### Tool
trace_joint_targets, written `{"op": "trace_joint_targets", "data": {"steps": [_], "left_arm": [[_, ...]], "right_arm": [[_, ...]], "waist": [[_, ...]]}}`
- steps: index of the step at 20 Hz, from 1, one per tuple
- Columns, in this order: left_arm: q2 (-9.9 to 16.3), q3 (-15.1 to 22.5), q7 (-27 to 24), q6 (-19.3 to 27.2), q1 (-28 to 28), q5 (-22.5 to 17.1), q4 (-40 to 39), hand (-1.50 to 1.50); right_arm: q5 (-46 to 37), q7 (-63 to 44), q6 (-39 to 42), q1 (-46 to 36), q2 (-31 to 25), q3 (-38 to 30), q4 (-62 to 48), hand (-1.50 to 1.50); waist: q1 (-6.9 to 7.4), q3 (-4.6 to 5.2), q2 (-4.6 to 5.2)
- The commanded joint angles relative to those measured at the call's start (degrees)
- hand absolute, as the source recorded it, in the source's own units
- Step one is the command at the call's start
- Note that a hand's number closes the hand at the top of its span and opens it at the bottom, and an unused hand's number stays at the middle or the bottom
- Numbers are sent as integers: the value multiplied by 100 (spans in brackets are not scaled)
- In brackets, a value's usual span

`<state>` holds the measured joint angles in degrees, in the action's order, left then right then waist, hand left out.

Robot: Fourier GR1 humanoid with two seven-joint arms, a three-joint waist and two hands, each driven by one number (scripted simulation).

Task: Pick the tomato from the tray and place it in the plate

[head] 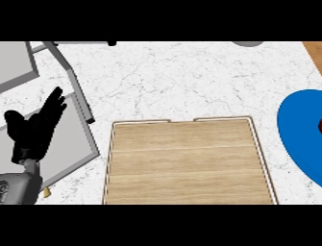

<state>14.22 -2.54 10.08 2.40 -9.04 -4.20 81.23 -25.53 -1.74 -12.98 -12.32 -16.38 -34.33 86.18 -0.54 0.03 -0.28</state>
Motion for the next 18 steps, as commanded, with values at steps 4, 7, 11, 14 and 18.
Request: {"op": "trace_joint_targets", "data": {"steps": [4, 7, 11, 14, 18], "left_arm": [[-4, -52, -59, -43, -132, 40, -218, 0], [-76, 1, -22, -4, -80, 133, -131, 0], [16, -103, 277, -173, -108, 89, 215, 0], [-191, -142, -64, -145, -83, 166, -168, 0], [-111, -238, 134, -172, 72, 96, 220, 0]], "right_arm": [[1726, -694, 1051, 267, 164, -486, 546, -150], [2328, -501, 1466, 718, -38, -840, 564, -150], [2186, 530, 1224, 1058, 251, -677, 274, -150], [2606, 426, 1506, 1211, -186, -1037, 268, -150], [2735, 1293, 1789, 1408, -419, -1305, -581, -150]], "waist": [[-36, -3, 12], [0, -4, 19], [43, -5, 25], [33, -3, 27], [52, -6, 25]]}}
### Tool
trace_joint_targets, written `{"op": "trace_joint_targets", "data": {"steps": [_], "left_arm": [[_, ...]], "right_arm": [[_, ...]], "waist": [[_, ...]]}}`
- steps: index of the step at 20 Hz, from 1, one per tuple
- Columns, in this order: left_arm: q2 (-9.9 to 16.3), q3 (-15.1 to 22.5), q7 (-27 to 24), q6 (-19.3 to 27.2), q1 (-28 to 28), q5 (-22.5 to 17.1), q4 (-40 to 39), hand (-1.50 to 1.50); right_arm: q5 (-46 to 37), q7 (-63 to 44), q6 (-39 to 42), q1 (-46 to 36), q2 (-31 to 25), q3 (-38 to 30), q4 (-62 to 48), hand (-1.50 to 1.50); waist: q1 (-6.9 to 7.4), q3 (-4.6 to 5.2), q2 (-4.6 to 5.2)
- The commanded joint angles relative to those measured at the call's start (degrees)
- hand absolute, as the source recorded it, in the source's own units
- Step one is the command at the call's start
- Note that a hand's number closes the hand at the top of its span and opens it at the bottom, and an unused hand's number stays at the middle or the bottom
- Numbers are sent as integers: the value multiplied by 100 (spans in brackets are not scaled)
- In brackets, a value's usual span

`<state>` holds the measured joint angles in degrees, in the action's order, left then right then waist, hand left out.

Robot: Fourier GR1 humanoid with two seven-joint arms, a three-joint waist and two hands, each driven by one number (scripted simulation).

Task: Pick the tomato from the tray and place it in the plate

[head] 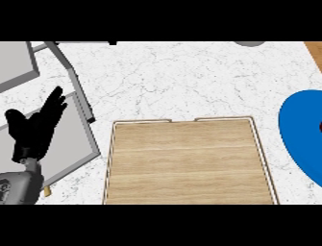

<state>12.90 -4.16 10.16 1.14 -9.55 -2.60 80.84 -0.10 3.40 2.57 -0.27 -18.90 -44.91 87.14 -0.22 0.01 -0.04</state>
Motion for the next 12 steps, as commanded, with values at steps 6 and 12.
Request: {"op": "trace_joint_targets", "data": {"steps": [6, 12], "left_arm": [[-230, -10, 58, 51, 29, 191, 172, 0], [0, -185, 109, -217, 176, 131, 286, 0]], "right_arm": [[181, 298, 53, 529, -90, -182, -9, -150], [174, 327, 184, 895, -94, -302, -97, -150]], "waist": [[4, -1, 1], [5, -1, -1]]}}
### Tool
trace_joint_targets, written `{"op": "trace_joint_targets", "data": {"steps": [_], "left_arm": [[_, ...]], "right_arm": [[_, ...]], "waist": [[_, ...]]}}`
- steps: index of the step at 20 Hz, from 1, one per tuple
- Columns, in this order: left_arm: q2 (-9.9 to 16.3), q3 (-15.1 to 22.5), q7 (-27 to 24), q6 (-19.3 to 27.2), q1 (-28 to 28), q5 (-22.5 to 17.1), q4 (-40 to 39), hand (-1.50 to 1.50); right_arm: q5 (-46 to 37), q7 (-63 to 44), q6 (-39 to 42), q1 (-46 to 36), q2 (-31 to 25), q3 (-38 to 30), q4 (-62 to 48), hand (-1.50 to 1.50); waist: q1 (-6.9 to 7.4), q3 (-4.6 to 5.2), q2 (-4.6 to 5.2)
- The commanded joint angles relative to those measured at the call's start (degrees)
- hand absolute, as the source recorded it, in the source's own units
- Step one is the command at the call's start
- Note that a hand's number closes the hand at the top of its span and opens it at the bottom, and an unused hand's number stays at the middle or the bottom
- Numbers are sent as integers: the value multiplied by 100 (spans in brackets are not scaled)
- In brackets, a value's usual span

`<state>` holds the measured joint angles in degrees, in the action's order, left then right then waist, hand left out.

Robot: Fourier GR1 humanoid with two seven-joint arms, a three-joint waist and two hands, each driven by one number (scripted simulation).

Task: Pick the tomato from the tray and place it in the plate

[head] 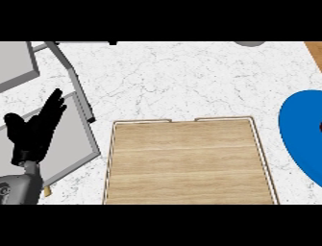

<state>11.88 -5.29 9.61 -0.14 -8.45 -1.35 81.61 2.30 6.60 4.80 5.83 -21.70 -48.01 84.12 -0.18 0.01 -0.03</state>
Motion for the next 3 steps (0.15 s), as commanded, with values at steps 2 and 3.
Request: {"op": "trace_joint_targets", "data": {"steps": [2, 3], "left_arm": [[103, -237, -142, -165, -181, -85, -245, 0], [-77, -16, 10, 33, -46, 97, -42, 0]], "right_arm": [[112, 185, 304, 159, -395, -217, -505, -150], [251, 221, 474, 624, -51, -312, -81, -150]], "waist": [[-4, -1, 2], [-21, 0, -3]]}}
